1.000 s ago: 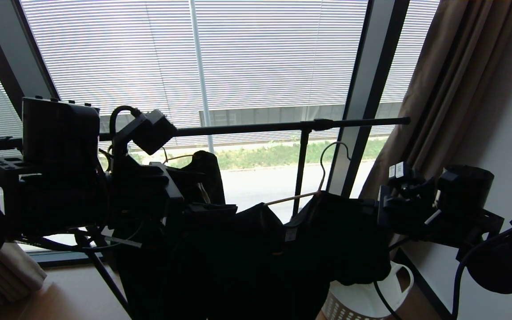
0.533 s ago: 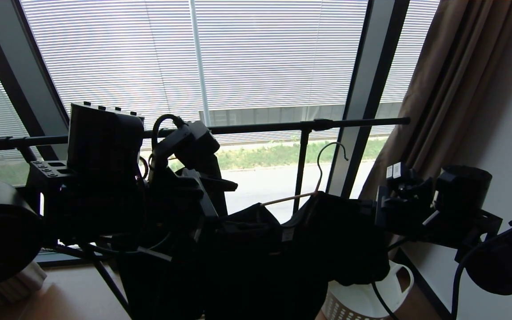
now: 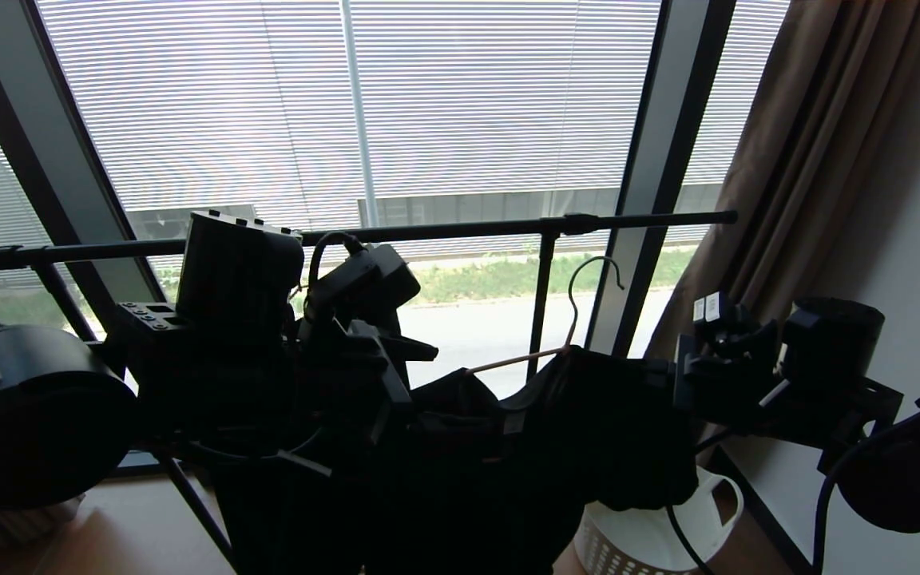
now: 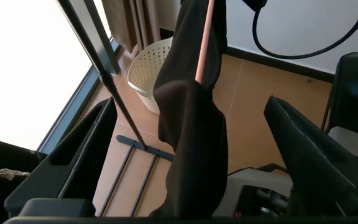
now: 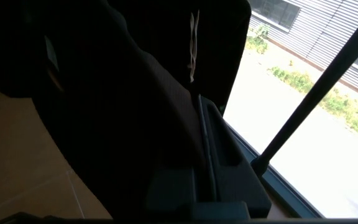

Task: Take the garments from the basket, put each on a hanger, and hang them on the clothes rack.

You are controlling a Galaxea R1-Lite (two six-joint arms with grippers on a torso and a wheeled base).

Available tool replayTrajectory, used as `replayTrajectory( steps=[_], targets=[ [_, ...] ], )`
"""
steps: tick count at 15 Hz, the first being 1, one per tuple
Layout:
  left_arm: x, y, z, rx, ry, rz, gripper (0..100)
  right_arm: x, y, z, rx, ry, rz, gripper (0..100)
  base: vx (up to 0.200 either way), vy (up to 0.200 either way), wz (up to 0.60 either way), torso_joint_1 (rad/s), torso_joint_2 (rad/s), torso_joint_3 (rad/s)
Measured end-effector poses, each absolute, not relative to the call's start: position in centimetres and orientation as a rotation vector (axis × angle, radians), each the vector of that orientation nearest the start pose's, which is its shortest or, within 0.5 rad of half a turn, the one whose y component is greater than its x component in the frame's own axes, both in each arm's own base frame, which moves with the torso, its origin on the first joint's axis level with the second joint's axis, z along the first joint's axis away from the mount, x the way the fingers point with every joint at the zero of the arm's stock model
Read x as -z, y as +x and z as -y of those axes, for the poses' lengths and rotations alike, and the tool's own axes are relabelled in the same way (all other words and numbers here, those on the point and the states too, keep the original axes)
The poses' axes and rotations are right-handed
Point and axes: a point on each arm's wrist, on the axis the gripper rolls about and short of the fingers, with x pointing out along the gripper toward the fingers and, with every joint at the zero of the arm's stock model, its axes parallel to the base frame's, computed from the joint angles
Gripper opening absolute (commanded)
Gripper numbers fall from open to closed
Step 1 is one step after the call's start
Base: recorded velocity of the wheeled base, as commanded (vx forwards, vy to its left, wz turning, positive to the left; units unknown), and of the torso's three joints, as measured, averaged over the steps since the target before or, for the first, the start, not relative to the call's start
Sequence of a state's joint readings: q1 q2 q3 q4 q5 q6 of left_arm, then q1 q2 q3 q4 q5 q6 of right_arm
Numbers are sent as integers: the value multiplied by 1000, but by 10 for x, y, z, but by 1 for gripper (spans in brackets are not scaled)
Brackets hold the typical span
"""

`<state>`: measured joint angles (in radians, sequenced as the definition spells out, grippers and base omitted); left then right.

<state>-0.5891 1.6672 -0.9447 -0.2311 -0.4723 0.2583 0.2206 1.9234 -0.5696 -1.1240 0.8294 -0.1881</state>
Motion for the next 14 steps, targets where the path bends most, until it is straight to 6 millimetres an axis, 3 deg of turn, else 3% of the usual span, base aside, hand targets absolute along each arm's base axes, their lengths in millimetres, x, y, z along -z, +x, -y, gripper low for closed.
replayTrajectory(
  steps=[3,4,14],
  targets=[
    [-188,246,177,1101,259,-388,100,-107,295,-85,-1068,-100,-126,0,0,0,0,0,0,0],
    [-186,247,177,1101,259,-392,0,-107,294,-86,-1070,-100,-127,0,0,0,0,0,0,0],
    [-177,245,175,1099,261,-406,0,-113,290,-85,-1070,-108,-105,0,0,0,0,0,0,0]
  ],
)
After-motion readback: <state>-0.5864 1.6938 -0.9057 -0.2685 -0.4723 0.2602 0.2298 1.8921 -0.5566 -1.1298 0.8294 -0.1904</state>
